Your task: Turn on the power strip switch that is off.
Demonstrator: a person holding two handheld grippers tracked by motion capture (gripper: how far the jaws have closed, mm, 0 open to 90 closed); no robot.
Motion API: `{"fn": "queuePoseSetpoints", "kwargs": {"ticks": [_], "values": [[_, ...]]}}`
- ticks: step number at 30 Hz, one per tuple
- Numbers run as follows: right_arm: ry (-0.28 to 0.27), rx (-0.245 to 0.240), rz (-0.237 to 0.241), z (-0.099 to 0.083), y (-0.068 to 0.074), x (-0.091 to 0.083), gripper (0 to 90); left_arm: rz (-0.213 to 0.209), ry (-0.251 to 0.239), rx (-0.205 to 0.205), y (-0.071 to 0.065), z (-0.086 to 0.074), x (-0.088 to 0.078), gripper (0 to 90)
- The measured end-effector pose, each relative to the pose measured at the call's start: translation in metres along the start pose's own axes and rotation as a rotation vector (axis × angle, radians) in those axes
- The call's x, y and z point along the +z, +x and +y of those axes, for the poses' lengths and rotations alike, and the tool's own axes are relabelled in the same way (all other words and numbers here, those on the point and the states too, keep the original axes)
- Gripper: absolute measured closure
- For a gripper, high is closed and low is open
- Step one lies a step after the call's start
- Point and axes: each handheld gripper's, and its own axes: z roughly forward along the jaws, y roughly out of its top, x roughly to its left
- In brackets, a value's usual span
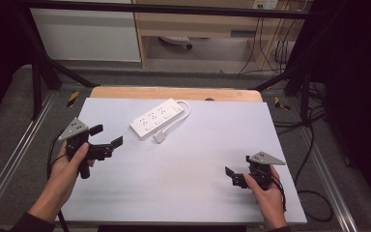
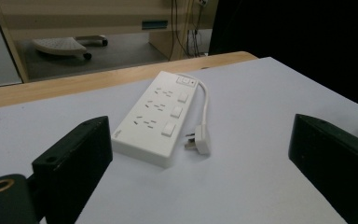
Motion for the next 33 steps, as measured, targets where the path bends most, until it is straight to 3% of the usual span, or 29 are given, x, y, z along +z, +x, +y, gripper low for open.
{"fn": "queuePoseSetpoints", "kwargs": {"ticks": [11, 19, 23, 29, 33], "values": [[0.003, 0.002, -0.001, 0.000, 0.000, 0.000, 3.8, 0.029, -0.001, -0.019, 0.007, -0.033, -0.024, 6.4], [0.004, 0.004, -0.003, 0.000, 0.000, 0.001, 3.8, 0.037, 0.081, -0.021, 0.005, -0.079, -0.025, 6.6], [0.007, 0.003, -0.007, -0.001, -0.001, 0.002, 3.7, 0.031, 0.139, 0.018, -0.001, -0.096, -0.021, 6.7], [0.035, 0.006, -0.022, -0.003, -0.002, 0.005, 3.4, 0.005, 0.228, 0.085, -0.016, -0.109, -0.015, 7.1], [0.055, 0.011, -0.068, -0.005, -0.005, 0.011, 2.9, 0.009, 0.239, 0.101, -0.019, -0.110, -0.014, 6.1]]}}
